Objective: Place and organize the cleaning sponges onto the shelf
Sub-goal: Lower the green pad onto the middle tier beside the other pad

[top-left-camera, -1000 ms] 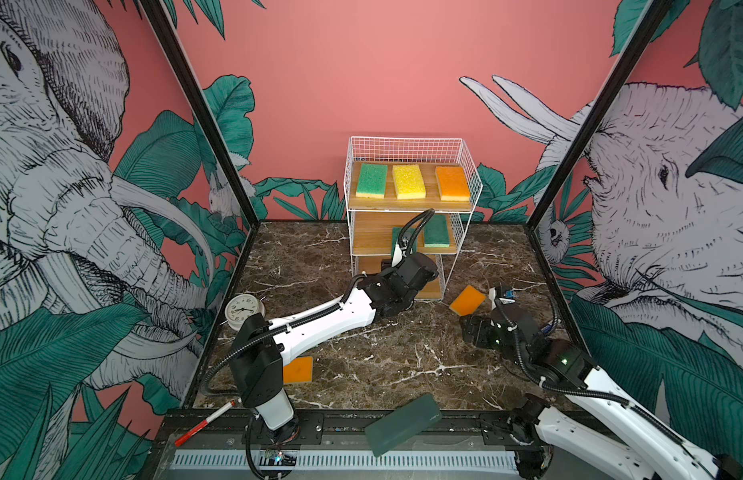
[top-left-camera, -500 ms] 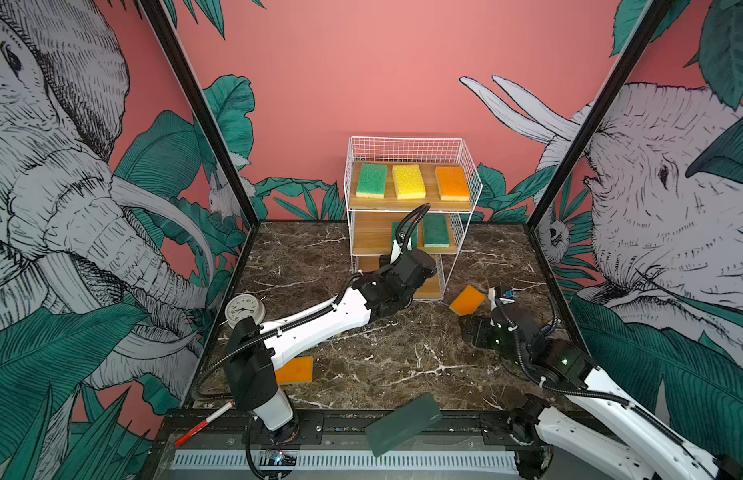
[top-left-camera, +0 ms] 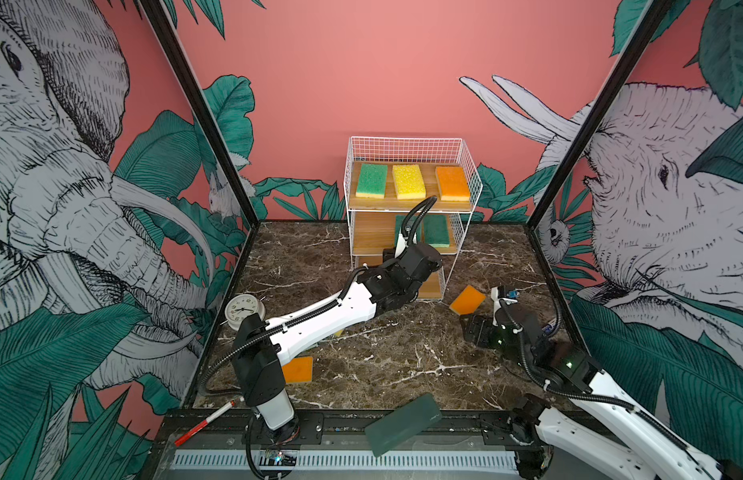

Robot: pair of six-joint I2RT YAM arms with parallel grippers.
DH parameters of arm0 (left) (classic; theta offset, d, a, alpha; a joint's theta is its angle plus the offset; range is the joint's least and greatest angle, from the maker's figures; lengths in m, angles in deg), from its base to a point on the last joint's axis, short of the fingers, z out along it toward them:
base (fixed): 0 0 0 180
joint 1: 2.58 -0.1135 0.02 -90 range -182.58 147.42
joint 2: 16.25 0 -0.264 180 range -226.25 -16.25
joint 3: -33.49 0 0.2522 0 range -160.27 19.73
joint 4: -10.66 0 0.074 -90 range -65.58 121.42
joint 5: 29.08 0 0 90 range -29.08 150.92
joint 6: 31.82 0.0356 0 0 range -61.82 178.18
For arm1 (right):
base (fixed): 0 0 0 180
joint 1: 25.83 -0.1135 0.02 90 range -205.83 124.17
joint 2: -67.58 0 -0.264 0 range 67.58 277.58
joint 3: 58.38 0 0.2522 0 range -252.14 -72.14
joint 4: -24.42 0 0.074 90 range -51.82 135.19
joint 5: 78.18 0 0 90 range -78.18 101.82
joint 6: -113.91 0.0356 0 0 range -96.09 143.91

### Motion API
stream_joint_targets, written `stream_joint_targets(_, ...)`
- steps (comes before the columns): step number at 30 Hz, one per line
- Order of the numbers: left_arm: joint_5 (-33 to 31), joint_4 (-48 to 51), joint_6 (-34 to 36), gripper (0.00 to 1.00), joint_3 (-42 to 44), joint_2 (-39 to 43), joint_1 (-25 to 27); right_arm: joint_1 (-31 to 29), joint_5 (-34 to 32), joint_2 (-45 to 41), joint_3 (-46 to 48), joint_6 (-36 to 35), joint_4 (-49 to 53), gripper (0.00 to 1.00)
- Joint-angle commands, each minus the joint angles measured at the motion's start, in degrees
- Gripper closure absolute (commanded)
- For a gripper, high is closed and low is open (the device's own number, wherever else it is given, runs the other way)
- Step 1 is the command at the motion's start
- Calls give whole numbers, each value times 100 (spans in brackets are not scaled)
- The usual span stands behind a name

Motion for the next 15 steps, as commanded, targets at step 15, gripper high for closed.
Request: stream_joint_targets(15, -435, 489, -86, 25, -335, -186, 19, 12, -50, -141, -70, 93, -49, 14)
